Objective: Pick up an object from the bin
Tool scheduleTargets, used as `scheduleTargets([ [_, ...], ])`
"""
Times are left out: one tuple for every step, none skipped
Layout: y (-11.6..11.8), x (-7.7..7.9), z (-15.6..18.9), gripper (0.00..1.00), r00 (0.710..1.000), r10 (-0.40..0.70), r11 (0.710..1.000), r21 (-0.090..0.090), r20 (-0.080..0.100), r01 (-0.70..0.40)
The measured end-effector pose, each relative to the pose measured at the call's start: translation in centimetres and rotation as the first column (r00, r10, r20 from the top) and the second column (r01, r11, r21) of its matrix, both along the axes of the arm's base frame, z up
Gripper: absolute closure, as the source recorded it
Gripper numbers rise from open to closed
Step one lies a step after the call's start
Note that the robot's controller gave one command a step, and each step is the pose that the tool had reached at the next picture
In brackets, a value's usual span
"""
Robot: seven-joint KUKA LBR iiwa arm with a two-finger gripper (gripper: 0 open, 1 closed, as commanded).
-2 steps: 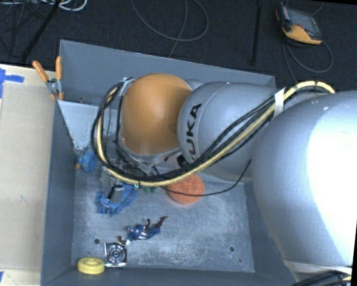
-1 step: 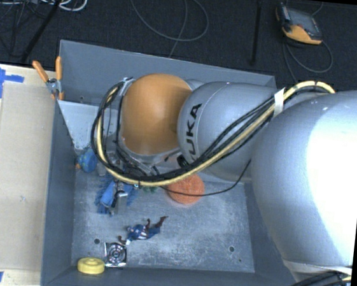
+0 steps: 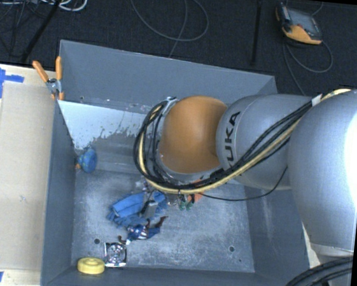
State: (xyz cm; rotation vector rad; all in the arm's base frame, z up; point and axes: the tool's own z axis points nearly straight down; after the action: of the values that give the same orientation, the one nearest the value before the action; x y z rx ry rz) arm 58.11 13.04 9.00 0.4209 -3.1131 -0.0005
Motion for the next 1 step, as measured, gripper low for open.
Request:
scheduleTargets([
  [0.0,0.0,0.0,1.0,1.0,-0.001,1.0,0.0,0.0,0.001],
])
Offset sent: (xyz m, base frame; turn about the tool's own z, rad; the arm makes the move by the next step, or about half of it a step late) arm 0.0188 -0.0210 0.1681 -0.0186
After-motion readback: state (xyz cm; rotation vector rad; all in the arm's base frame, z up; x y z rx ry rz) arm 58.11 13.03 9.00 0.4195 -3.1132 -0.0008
